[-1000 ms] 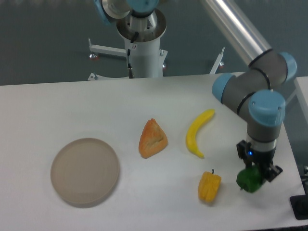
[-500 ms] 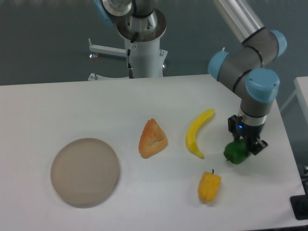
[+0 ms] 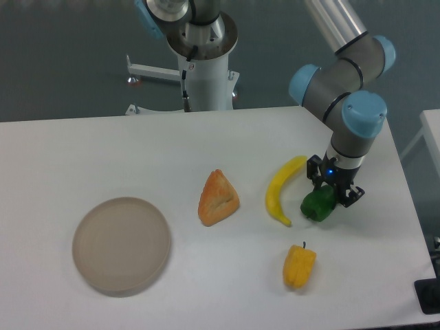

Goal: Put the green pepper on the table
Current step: 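Carry the green pepper toward the banana and lower it to the table, then open the gripper to release the green pepper and raise it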

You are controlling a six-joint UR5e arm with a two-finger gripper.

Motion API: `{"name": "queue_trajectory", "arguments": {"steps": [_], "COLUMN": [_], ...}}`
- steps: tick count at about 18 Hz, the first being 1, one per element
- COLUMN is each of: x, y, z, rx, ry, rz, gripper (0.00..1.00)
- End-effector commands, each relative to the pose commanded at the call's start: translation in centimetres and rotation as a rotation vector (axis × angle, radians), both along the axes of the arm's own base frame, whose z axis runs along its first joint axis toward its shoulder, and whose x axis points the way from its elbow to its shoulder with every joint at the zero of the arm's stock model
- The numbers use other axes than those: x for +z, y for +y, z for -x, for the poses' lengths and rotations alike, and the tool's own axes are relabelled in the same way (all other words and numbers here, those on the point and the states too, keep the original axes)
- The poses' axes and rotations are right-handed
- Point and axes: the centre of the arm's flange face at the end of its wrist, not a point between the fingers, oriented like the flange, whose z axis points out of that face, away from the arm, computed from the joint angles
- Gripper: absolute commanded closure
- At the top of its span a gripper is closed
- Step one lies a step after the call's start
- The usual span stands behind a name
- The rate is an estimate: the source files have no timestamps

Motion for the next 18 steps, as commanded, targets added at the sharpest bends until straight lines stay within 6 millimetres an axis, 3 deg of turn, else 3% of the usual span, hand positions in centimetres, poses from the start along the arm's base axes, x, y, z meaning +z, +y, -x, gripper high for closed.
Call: {"name": "queue_trajectory", "arguments": {"steps": [4, 5, 6, 8, 9, 12, 18], "x": [-0.1, -0.1, -0.1, 0.1, 0.1, 1.1, 6.6], "y": [0.0, 0.0, 0.0, -0.1, -0.2, 0.0, 1.9], "z": [-0.1, -0.1, -0.1, 0.1, 0.3, 0.6, 1.4], "rx": [-0.001, 0.0, 0.001, 0.003, 0.007, 0.01, 0.074], "ry": [-0.007, -0.007, -0.006, -0.003, -0.003, 0.011, 0.09], "rz": [-0.004, -0.004, -0.005, -0.007, -0.007, -0.015, -0.061], "gripper": [0.76, 0.69, 0.54, 0.05, 0.0, 0.0, 0.0]}}
